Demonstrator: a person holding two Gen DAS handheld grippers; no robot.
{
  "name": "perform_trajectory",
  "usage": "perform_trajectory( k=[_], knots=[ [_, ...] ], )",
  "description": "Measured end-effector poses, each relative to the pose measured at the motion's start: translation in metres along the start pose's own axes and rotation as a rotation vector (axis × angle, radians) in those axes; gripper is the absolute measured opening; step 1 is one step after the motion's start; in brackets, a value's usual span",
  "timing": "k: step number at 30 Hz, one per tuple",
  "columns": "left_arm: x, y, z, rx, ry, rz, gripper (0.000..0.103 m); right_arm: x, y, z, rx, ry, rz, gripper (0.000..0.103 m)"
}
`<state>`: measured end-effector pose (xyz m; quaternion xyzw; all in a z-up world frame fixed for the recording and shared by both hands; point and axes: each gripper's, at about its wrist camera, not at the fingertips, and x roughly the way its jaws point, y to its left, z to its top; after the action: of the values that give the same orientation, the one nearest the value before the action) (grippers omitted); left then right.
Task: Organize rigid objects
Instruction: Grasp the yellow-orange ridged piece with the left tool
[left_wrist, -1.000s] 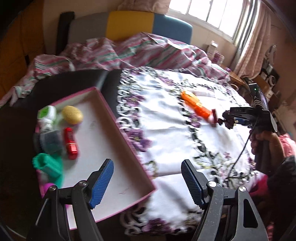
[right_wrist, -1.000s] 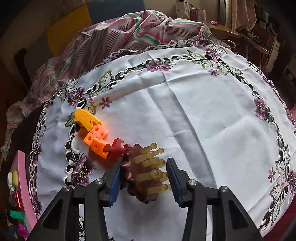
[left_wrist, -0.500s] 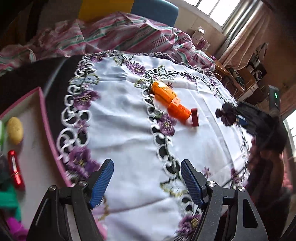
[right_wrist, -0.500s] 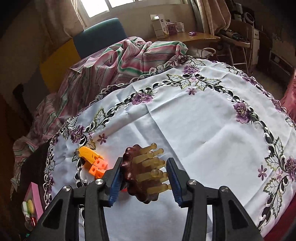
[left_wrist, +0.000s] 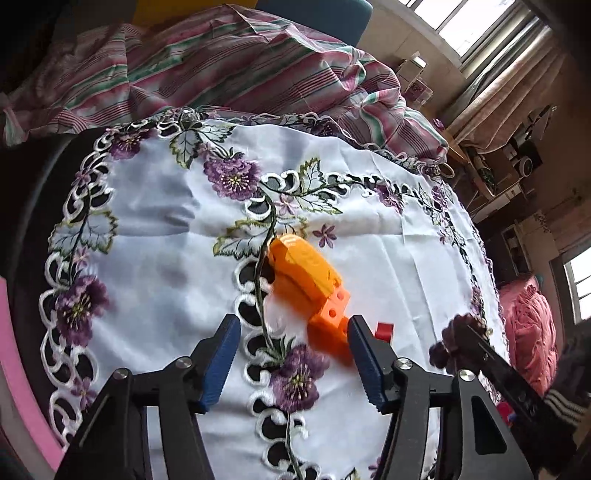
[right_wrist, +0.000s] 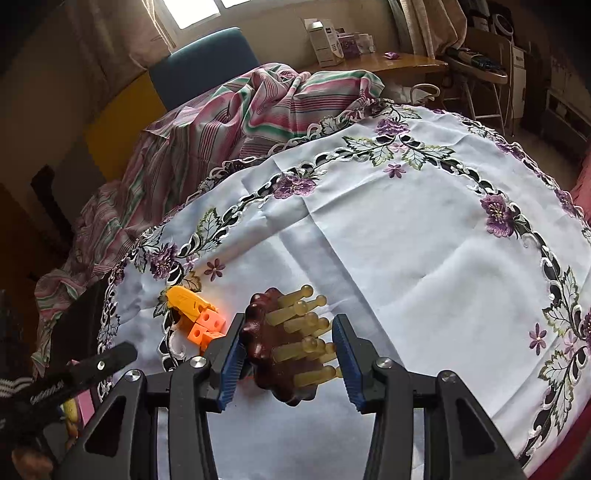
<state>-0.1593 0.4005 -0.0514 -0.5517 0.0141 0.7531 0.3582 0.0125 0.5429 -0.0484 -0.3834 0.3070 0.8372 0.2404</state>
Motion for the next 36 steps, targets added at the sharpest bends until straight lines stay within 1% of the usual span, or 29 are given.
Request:
perform_trajectory(
  k=[3, 5, 9, 11, 13, 15, 18, 19, 24, 27, 29, 31, 36],
  knots=[
    [0.02, -0.004, 0.018, -0.034, 0.028, -0.006, 0.059, 0.001, 0.0, 0.0, 0.007, 0.008, 0.014, 0.047],
    [0.032, -0.009, 0.028, -0.04, 0.035, 0.019, 0.061, 0.001, 0.001, 0.0, 0.012, 0.011, 0.023, 0.047],
    [0.059, -0.016, 0.045, -0.035, 0.057, 0.108, 0.064, 0.001, 0.001, 0.0, 0.016, 0.013, 0.037, 0.047],
    [0.066, -0.022, 0.05, 0.009, 0.048, 0.144, 0.07, 0.002, 0.001, 0.0, 0.015, 0.018, 0.042, 0.047],
    [0.075, -0.028, 0.052, 0.062, 0.05, 0.202, 0.07, 0.003, 0.002, 0.0, 0.017, 0.024, 0.048, 0.047],
    [0.081, -0.024, 0.05, 0.076, 0.066, 0.239, 0.069, 0.005, 0.002, -0.001, 0.012, 0.03, 0.047, 0.047],
    [0.075, -0.006, 0.045, 0.024, 0.083, 0.223, 0.069, 0.008, 0.001, -0.001, 0.013, 0.041, 0.041, 0.047],
    [0.069, -0.002, 0.041, 0.022, 0.083, 0.22, 0.068, 0.008, 0.0, -0.001, 0.016, 0.041, 0.04, 0.047],
    [0.04, 0.019, 0.017, 0.029, 0.059, 0.229, 0.068, 0.006, 0.001, -0.002, 0.006, 0.034, 0.031, 0.047],
    [0.028, 0.023, 0.004, 0.065, 0.054, 0.249, 0.068, 0.007, 0.002, -0.003, 0.0, 0.038, 0.026, 0.047],
    [0.021, 0.025, -0.002, 0.079, 0.046, 0.246, 0.066, 0.008, 0.003, -0.003, -0.004, 0.036, 0.019, 0.047],
    [0.017, 0.018, -0.003, 0.127, 0.023, 0.251, 0.066, 0.008, 0.003, -0.004, -0.005, 0.037, 0.014, 0.047],
    [0.017, -0.007, -0.007, 0.316, -0.016, 0.275, 0.066, 0.01, 0.002, -0.005, -0.001, 0.045, 0.012, 0.047]
  ],
)
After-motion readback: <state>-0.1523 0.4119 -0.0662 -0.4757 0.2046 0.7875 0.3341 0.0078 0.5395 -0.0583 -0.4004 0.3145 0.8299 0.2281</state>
